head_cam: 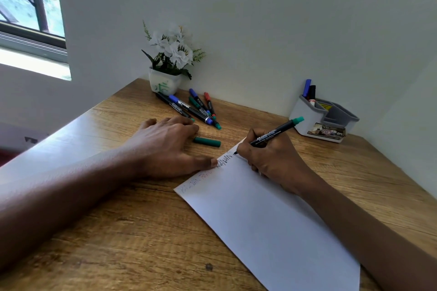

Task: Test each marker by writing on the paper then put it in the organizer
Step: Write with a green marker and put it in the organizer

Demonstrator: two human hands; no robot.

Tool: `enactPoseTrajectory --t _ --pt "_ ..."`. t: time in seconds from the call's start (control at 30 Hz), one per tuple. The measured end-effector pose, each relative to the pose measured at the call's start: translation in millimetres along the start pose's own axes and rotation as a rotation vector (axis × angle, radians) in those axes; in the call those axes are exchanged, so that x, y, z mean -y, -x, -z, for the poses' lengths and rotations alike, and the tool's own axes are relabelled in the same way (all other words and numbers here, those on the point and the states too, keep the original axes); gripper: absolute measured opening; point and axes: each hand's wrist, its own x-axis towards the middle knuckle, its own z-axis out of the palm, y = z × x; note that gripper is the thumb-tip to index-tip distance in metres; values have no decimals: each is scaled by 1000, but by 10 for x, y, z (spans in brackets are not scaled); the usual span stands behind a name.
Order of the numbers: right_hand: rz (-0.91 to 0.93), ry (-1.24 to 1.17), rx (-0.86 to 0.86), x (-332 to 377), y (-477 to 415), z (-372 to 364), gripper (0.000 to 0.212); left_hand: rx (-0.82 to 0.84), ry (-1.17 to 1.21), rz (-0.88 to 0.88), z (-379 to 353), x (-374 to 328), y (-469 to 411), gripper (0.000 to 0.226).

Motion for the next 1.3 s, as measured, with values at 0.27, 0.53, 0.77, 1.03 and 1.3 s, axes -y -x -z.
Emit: enactPoseTrajectory --t 0.27,0.53,0.77,1.03,1.3 --pt "-26 -4 -9 9 -3 -15 18 1 0 -2 -7 17 -11 109" --pt "-35 -15 -33 -22 -11 -18 15 8 -2 5 3 5 1 102" --pt "-38 31 -45 -7 -50 -7 18 7 -2 2 -1 2 3 107" --pt "4 49 -43 -18 -38 -15 18 -5 2 6 -13 11 -25 111" --pt "-21 -16 -23 -24 -32 -1 18 -1 9 3 -14 18 -16 107"
